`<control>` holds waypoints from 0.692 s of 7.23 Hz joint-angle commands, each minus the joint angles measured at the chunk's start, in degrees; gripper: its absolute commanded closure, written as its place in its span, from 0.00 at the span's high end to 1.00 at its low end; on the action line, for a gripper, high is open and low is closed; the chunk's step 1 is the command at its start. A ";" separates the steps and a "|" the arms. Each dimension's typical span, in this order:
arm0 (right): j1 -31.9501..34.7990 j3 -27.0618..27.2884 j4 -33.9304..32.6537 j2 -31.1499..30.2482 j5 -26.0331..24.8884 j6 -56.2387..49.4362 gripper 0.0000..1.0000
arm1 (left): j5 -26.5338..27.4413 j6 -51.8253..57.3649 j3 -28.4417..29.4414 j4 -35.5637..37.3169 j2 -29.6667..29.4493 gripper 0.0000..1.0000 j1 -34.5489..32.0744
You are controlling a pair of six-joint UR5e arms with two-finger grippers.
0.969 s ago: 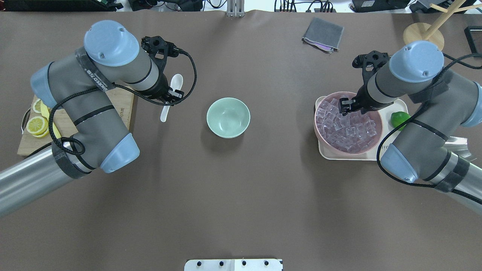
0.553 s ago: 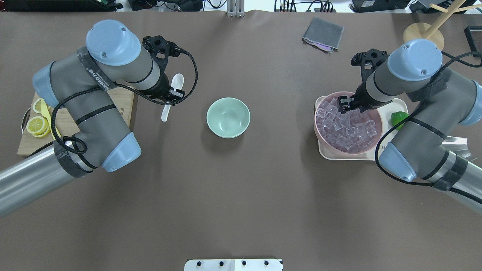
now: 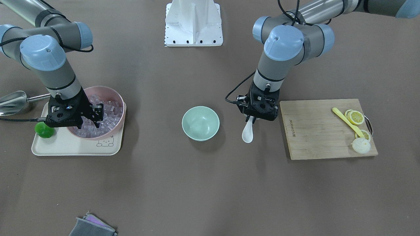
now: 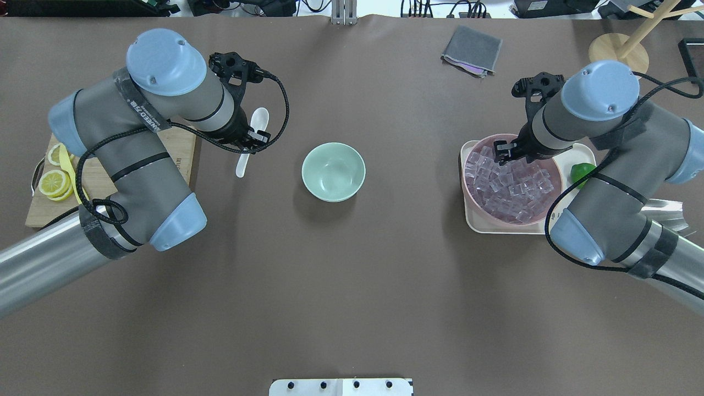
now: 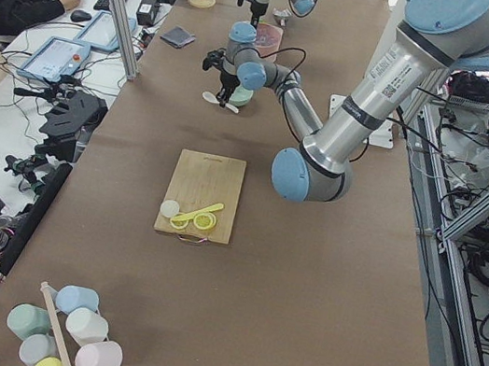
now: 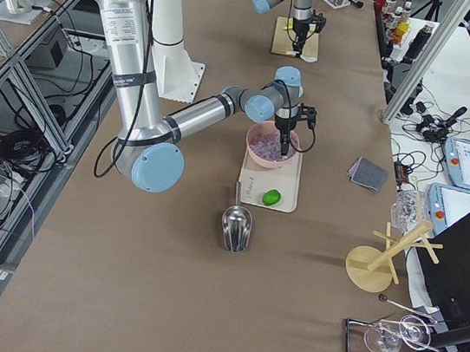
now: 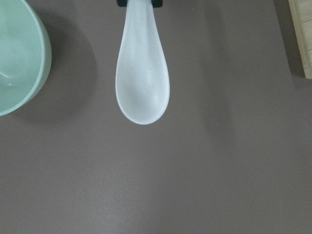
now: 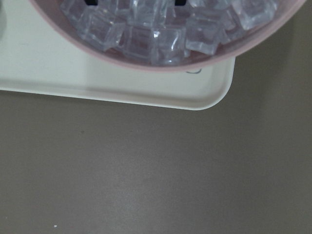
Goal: Put spoon and ice into bowl
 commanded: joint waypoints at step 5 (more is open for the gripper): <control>-0.48 -0.90 0.08 0.82 -0.67 0.10 0.46 | 0.00 0.08 0.06 0.02 -0.12 0.00 0.00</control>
